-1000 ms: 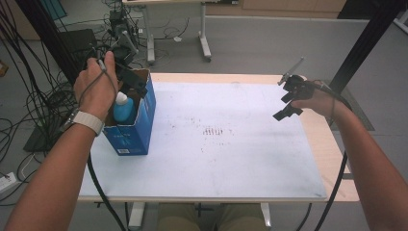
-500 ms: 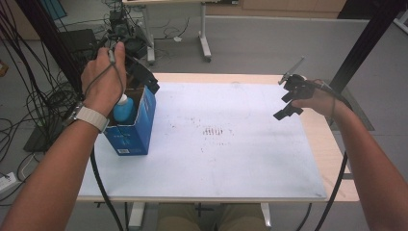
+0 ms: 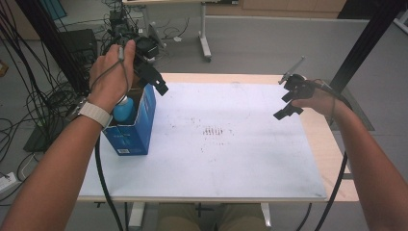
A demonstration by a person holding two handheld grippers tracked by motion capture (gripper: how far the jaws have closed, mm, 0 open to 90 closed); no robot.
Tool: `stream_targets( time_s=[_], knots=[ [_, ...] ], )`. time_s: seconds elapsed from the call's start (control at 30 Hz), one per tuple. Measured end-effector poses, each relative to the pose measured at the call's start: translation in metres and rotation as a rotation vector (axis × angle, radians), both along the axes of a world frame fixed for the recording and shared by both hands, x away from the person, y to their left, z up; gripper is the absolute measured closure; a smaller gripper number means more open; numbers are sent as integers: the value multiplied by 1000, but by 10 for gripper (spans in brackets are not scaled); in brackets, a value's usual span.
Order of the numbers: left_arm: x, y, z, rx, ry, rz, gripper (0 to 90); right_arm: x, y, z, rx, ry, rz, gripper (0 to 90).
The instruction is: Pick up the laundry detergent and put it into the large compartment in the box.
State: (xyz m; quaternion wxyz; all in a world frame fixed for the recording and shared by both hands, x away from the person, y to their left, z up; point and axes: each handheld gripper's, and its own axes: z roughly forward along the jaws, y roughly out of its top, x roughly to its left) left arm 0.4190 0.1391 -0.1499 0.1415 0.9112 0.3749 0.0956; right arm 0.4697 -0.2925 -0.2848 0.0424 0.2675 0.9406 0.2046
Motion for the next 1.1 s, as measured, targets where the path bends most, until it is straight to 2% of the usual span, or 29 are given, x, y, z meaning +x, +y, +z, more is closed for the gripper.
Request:
stream_targets(
  time_s=[0.13, 0.4, 0.57, 1.0, 1.1],
  knots=[
    [0, -10, -3, 9, 24, -87, 48, 0, 1, 0, 1, 2, 0, 72],
    [2, -26, -9, 38, 47, -177, 49, 1, 1, 0, 0, 0, 2, 72],
    [4, -35, -11, 32, 53, -226, 51, 1, 1, 0, -2, 1, 1, 72],
    [1, -66, -31, 77, 88, -371, 58, -1, 1, 1, -2, 0, -4, 71],
    [-1, -73, -35, 75, 100, -408, 58, -1, 0, 0, -2, 0, -3, 72]
  ],
)
